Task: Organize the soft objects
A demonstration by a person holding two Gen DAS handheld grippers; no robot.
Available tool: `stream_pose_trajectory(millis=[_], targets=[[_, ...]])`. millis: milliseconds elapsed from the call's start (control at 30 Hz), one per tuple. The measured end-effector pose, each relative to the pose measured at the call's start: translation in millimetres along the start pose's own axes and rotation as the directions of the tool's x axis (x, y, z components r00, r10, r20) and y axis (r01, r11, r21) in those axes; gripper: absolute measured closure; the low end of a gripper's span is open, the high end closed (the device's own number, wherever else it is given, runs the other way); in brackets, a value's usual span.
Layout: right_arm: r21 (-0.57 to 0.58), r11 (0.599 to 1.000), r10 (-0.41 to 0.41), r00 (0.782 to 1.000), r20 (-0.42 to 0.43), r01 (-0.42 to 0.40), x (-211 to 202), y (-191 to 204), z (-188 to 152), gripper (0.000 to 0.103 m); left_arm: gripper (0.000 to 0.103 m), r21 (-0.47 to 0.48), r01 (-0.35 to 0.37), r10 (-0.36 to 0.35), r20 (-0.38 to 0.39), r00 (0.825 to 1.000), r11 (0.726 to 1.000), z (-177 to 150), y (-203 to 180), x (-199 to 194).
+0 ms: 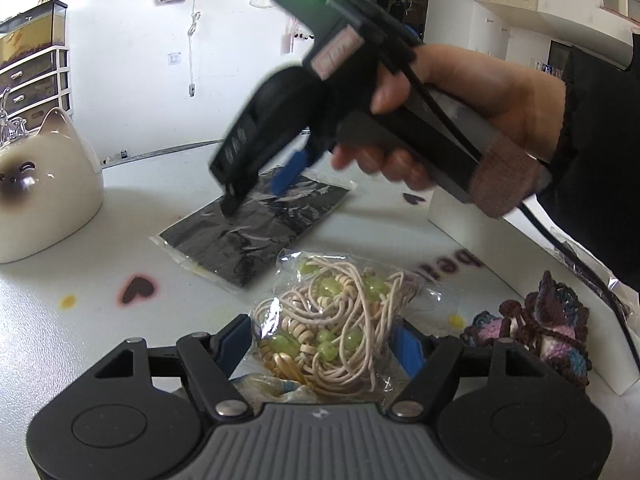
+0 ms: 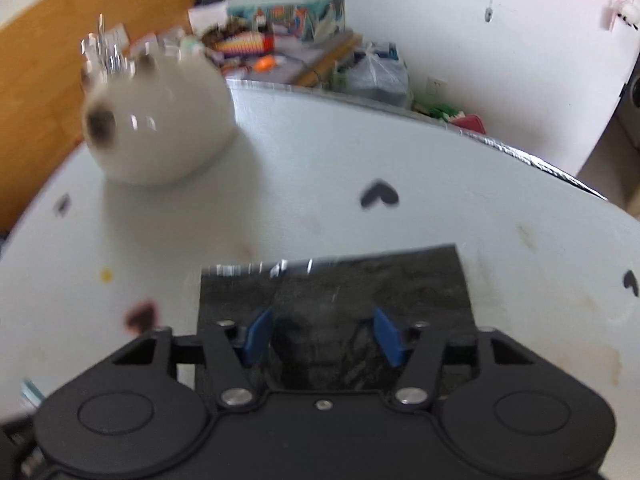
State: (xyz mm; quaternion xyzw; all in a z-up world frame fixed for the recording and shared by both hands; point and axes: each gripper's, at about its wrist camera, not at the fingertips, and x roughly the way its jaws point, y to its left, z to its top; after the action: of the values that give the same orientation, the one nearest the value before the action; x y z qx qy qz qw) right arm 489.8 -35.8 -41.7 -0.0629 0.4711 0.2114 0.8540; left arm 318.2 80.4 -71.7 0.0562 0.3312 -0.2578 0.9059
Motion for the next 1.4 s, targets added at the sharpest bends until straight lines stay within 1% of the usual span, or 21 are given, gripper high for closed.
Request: stream_pose_trajectory(millis=[33,67,167,267,400,467,500,533,567,600,667,733,800,867,933,1000,1067,1100,1200,1300,1400], targets=[[0.027,1.000,0.009,0.999,0.032,-0.010,-2.7,-3.7,3.0,0.050,0.028,-0.003,-0.003,0.003,0.001,1.000,1.000,0.2,0.0,-0.1],[0.067,0.998,-0.007,0.997,0.072,0.002,-4.8,-9.6,6.1,0.050,0.028,-0.006,-0.006,0.006,0.002,1.000,1.000,0.4,-0.1,-0.1],[0.167,0.981,-0.121,0.981,0.149,0.096,-5.2,-29.2,16.1,0.053,0.028,-0.025,-0.020,0.020,0.007,1.000,0.999,0.5,-0.7,1.0],[0.195,0.955,-0.259,0.951,0.168,0.225,6.3,-39.2,27.2,0.054,0.028,-0.056,-0.033,0.033,0.014,0.999,0.998,0.8,0.7,2.2],[0.098,0.939,-0.341,0.930,0.141,0.329,30.7,-42.5,40.7,0.054,0.028,-0.117,-0.070,0.073,0.023,0.997,0.991,1.8,6.9,1.6],[0.047,0.941,-0.337,0.934,0.122,0.334,37.3,-40.2,41.3,0.053,0.027,-0.151,-0.088,0.093,0.026,0.995,0.985,2.9,11.9,1.3],[0.020,0.942,-0.335,0.938,0.086,0.335,39.3,-43.3,40.6,0.052,0.027,-0.167,-0.098,0.104,0.028,0.994,0.981,2.9,14.0,0.6],[0.011,0.938,-0.345,0.934,0.092,0.345,37.7,-42.7,38.4,0.052,0.027,-0.181,-0.111,0.118,0.029,0.993,0.977,3.1,15.9,-0.1],[-0.010,0.936,-0.352,0.934,0.066,0.353,36.2,-41.6,36.8,0.051,0.027,-0.192,-0.124,0.132,0.029,0.991,0.974,3.1,17.3,-0.8],[-0.032,0.938,-0.344,0.938,0.041,0.346,30.8,-38.8,32.6,0.051,0.027,-0.202,-0.135,0.144,0.029,0.989,0.970,3.6,19.2,-1.2],[-0.055,0.952,-0.301,0.953,-0.021,0.300,17.9,-39.9,23.0,0.051,0.027,-0.219,-0.150,0.160,0.030,0.987,0.964,3.6,21.0,-2.1],[-0.100,0.960,-0.268,0.961,-0.074,0.260,6.8,-37.7,8.3,0.050,0.026,-0.225,-0.156,0.167,0.029,0.985,0.962,4.1,22.4,-2.9],[-0.161,0.959,-0.251,0.963,-0.095,0.234,-3.4,-31.9,-7.7,0.049,0.026,-0.211,-0.173,0.182,0.022,0.983,0.962,4.8,22.7,-4.0],[-0.193,0.959,-0.231,0.967,-0.105,0.208,-13.6,-28.2,-20.9,0.049,0.026,-0.192,-0.209,0.214,0.008,0.977,0.959,4.7,23.6,-6.0],[-0.136,0.975,-0.186,0.979,-0.077,0.175,-24.8,-32.7,-26.8,0.041,0.026,-0.181,-0.246,0.250,-0.005,0.968,0.952,3.6,27.5,-10.1],[-0.028,0.994,-0.103,0.994,-0.029,0.102,-35.0,-40.1,-29.2,0.015,0.026,-0.192,-0.257,0.259,-0.018,0.966,0.947,3.3,34.3,-14.2],[0.070,0.997,-0.043,0.998,0.035,0.040,-34.8,-41.7,-24.8,0.010,0.027,-0.200,-0.274,0.274,-0.028,0.961,0.941,2.6,41.7,-17.5],[0.089,0.996,-0.025,0.998,0.054,0.020,-35.5,-41.8,-25.0,0.005,0.028,-0.204,-0.285,0.284,-0.032,0.958,0.936,2.6,46.6,-18.6],[0.084,0.995,0.052,0.997,0.059,-0.057,-28.1,-33.1,-27.6,0.003,0.028,-0.238,-0.308,0.308,-0.038,0.951,0.921,1.4,59.2,-23.6],[0.027,0.989,0.147,0.989,0.024,-0.148,-18.7,-24.9,-29.3,0.003,0.029,-0.282,-0.325,0.328,-0.037,0.944,0.903,0.4,71.9,-27.1],[-0.053,0.985,0.165,0.986,0.019,-0.164,-14.7,-10.7,-34.3,0.002,0.030,-0.311,-0.323,0.330,-0.031,0.943,0.894,0.1,78.5,-30.3]])
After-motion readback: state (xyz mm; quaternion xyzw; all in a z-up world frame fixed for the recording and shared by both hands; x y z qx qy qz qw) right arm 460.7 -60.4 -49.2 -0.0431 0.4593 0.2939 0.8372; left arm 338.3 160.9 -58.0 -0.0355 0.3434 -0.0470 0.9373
